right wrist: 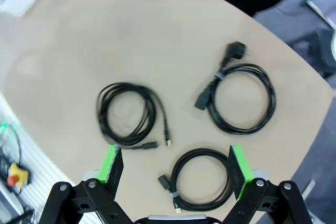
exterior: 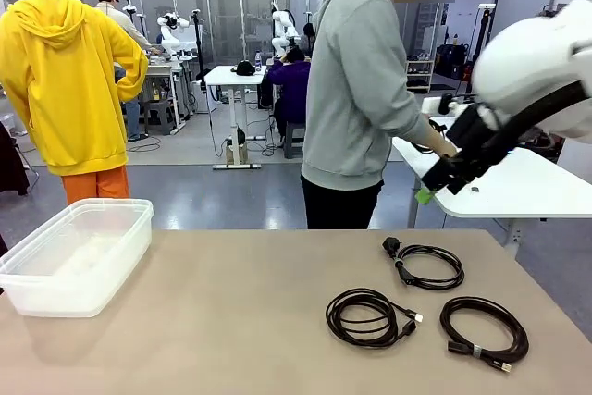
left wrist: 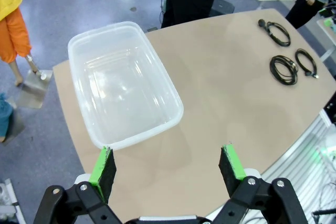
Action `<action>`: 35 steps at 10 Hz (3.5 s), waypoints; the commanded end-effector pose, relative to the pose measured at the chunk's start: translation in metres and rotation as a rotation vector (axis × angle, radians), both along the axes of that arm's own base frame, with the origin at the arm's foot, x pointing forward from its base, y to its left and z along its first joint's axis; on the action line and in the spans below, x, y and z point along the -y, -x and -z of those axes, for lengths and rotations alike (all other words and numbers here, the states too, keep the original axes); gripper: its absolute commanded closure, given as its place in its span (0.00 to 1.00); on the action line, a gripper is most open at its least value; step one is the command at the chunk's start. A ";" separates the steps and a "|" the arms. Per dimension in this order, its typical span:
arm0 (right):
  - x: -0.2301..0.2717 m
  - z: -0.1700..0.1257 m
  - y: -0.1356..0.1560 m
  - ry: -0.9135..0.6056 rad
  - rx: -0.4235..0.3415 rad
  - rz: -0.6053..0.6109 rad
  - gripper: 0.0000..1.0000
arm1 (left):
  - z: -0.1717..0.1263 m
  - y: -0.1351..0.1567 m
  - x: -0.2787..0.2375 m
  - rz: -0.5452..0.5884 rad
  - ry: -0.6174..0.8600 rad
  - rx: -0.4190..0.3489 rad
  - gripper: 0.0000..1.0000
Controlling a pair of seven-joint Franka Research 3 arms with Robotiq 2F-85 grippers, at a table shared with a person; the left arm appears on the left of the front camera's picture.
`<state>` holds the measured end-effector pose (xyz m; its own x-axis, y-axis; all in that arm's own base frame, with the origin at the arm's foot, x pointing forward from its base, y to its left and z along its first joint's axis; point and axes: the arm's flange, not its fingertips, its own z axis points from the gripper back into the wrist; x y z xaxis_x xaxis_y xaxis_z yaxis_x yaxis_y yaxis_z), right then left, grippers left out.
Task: Organize and store the cables.
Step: Place the Power Cable into the Organizing box.
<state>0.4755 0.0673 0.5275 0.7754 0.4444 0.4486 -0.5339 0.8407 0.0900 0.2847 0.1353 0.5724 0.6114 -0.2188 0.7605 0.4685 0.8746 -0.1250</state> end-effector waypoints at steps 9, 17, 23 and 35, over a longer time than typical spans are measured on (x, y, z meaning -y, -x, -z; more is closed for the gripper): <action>-0.057 0.150 -0.133 0.173 -0.232 0.543 0.00 | 0.000 0.000 0.001 0.004 0.000 0.002 0.00; -0.062 0.209 -0.166 0.153 -0.314 0.584 0.00 | 0.000 0.000 0.001 0.004 0.000 0.002 0.00; -0.059 0.224 -0.164 0.130 -0.370 0.586 0.58 | 0.000 0.000 0.001 0.004 0.000 0.002 0.00; -0.058 0.138 -0.128 0.217 -0.348 0.570 0.99 | 0.000 0.000 0.001 0.004 0.000 0.002 0.00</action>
<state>0.6213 0.1245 0.3655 0.9955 -0.0345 0.0887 0.0340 0.9994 0.0077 0.2847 0.1352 0.5724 0.6113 -0.2189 0.7605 0.4688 0.8744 -0.1251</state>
